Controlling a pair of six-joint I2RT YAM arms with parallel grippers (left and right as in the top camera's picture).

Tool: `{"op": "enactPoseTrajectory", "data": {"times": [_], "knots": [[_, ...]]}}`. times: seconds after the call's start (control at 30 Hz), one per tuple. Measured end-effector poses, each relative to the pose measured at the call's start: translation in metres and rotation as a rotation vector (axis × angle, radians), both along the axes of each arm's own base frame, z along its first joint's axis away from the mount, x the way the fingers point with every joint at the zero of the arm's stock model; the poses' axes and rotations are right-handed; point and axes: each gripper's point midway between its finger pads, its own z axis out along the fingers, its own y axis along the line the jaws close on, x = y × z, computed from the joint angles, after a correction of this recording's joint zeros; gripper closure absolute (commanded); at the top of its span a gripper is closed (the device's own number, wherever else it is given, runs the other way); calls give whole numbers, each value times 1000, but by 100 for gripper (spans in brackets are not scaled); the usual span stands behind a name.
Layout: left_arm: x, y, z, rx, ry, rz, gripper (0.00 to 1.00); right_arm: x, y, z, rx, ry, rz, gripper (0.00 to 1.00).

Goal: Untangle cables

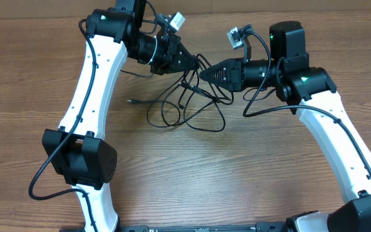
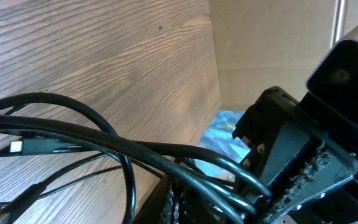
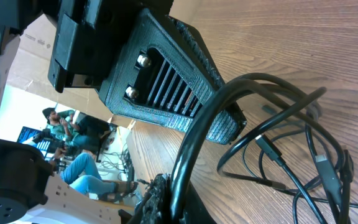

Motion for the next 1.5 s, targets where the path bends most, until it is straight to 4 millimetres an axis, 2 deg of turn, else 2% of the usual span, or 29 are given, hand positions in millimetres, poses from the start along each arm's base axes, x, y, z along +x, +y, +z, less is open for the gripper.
{"op": "enactPoseTrajectory", "data": {"times": [0.3,0.53,0.8,0.87,0.9,0.93,1.0,1.03,1.17,1.37,1.5], "knots": [[0,-2,4,-24,-4,-7,94,3,1,-4,-27,-6,-23,96],[0,-2,5,-31,-6,-9,95,8,-5,-17,-89,10,-73,96],[2,0,7,-44,-9,-3,92,13,-9,-22,-126,-7,-101,96],[3,2,7,-44,-10,1,87,13,-10,-23,-130,-10,-104,96],[4,3,7,-44,-9,3,80,13,-10,-23,-131,-11,-105,96],[4,3,7,-44,-5,5,69,13,-10,-23,-132,-11,-106,96],[4,3,8,-45,10,12,27,14,-10,-23,-134,-13,-108,96],[4,3,8,-45,16,16,17,14,-10,-23,-135,-15,-109,96],[5,5,7,-40,42,34,6,14,-11,-24,-137,-16,-110,96],[8,5,6,-25,105,80,16,14,-11,-24,-138,-19,-109,96],[11,8,-1,19,218,162,16,14,-10,-22,-132,-25,-105,96]]}}
